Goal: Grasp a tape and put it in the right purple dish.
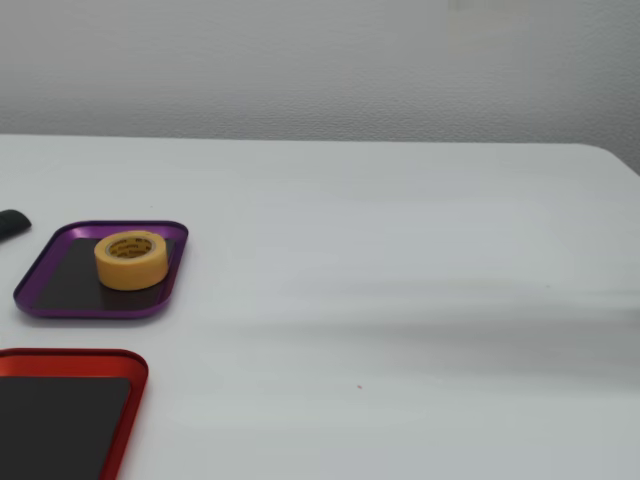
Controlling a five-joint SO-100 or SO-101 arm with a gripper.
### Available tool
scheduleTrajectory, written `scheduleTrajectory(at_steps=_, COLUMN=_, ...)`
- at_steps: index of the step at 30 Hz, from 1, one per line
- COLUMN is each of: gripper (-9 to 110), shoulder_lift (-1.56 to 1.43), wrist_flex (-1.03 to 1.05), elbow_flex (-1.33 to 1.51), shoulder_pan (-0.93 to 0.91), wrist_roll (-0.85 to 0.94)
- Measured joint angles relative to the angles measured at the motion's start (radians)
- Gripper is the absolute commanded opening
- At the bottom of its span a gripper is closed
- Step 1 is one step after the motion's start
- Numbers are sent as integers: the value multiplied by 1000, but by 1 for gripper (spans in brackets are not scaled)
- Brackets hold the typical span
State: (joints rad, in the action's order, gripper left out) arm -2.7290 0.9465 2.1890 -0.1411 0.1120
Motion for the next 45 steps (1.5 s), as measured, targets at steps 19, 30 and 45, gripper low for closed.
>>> scheduleTrajectory(at_steps=19, gripper=19, shoulder_lift=-618, wrist_flex=92, elbow_flex=735, shoulder_pan=67, wrist_roll=-80)
scheduleTrajectory(at_steps=30, gripper=11, shoulder_lift=-618, wrist_flex=213, elbow_flex=767, shoulder_pan=207, wrist_roll=-225)
scheduleTrajectory(at_steps=45, gripper=-1, shoulder_lift=-618, wrist_flex=216, elbow_flex=868, shoulder_pan=209, wrist_roll=-225)
